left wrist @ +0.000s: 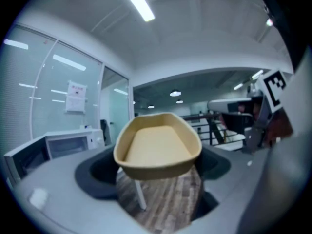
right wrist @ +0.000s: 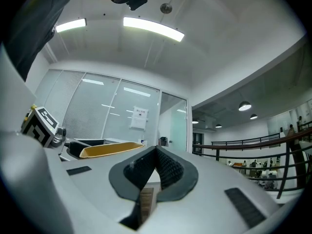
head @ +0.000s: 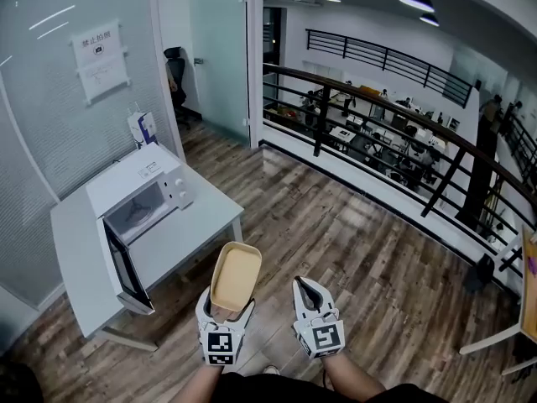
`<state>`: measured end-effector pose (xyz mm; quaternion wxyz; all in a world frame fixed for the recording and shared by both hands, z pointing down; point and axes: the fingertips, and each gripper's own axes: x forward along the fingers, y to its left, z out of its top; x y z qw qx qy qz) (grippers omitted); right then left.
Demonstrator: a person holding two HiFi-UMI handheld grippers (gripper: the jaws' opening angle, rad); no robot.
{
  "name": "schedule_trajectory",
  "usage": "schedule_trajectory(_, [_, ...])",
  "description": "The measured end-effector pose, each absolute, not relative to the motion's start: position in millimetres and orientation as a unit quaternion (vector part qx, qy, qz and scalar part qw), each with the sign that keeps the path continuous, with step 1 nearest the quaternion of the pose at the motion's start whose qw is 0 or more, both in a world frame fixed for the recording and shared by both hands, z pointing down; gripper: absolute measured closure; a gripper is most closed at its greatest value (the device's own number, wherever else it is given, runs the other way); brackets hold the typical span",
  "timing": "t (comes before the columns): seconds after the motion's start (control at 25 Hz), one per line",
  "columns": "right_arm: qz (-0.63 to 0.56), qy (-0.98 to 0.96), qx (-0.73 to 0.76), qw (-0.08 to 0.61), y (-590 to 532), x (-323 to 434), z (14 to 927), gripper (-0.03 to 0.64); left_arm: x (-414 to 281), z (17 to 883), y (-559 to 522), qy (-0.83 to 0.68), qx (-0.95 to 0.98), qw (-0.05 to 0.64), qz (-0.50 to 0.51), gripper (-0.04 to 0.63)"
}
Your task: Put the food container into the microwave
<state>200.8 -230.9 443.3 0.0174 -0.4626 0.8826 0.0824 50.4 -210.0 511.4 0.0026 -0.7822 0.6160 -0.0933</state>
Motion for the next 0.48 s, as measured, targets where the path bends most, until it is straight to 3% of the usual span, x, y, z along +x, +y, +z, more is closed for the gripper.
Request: schedule_trajectory(0.48, [0.058,0.904,-0.423,0.014,-286.1,143.0,466.3,0.611,0.5,525.3,-253.0,0.647,-0.758,-0.017,-0.075,0.121])
